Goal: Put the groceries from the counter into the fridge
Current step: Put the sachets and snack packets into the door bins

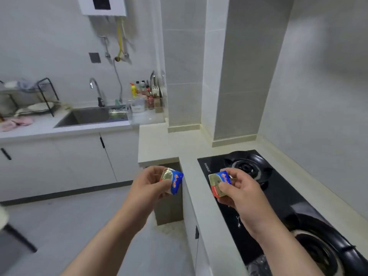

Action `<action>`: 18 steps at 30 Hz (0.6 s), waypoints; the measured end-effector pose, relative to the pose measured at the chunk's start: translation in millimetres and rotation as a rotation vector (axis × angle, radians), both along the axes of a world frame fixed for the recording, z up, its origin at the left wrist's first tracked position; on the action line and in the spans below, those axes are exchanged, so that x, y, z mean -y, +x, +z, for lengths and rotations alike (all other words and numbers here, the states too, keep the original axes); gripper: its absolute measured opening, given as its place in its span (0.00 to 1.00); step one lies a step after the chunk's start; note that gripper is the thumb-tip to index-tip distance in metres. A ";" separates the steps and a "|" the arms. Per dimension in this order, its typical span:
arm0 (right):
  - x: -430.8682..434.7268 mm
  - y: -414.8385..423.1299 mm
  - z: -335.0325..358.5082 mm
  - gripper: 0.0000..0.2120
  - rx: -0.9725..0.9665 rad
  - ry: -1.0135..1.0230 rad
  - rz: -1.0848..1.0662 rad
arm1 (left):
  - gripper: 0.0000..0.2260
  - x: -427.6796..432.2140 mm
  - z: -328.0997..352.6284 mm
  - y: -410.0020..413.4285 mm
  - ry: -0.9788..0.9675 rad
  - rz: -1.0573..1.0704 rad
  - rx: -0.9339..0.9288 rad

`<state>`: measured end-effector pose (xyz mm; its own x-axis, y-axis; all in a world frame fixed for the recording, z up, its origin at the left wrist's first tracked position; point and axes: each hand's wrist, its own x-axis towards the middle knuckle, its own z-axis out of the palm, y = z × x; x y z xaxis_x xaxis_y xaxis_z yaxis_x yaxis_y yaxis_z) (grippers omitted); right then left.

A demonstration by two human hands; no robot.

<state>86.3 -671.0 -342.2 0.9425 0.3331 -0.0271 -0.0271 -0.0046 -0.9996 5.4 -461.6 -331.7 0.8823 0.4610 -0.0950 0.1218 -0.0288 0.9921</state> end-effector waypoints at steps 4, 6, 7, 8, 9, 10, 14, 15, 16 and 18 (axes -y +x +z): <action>-41.1 -19.8 4.0 0.12 0.017 -0.011 0.125 | 0.09 -27.8 7.9 -49.4 0.008 0.137 0.048; -62.2 -31.0 6.5 0.09 0.026 -0.018 0.176 | 0.13 -42.2 12.6 -75.2 0.015 0.199 0.070; -73.2 -37.1 9.0 0.07 0.041 -0.031 0.203 | 0.15 -49.4 14.9 -87.7 0.015 0.233 0.087; -84.3 -42.9 11.7 0.06 0.057 -0.045 0.227 | 0.15 -56.7 17.2 -99.9 0.020 0.265 0.102; -95.8 -49.5 15.7 0.06 0.071 -0.053 0.252 | 0.15 -63.7 19.3 -111.7 0.024 0.293 0.116; -107.5 -56.0 20.1 0.06 0.081 -0.056 0.278 | 0.15 -70.5 21.2 -123.0 0.028 0.320 0.131; -158.4 -82.7 38.8 0.08 0.138 -0.077 0.414 | 0.14 -99.9 27.1 -167.4 0.033 0.459 0.186; -170.6 -89.1 43.3 0.08 0.154 -0.084 0.449 | 0.14 -108.1 28.5 -177.3 0.040 0.491 0.195; -182.9 -94.8 46.3 0.08 0.170 -0.099 0.484 | 0.14 -116.8 29.7 -187.1 0.044 0.525 0.201; -208.1 -106.4 51.8 0.09 0.187 -0.113 0.541 | 0.14 -134.7 33.0 -207.1 0.053 0.586 0.209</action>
<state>-20.1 -462.9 -290.4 0.6313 0.7732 0.0600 0.1859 -0.0757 -0.9796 -201.6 -326.9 -298.7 0.4784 0.8737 0.0883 -0.0639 -0.0657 0.9958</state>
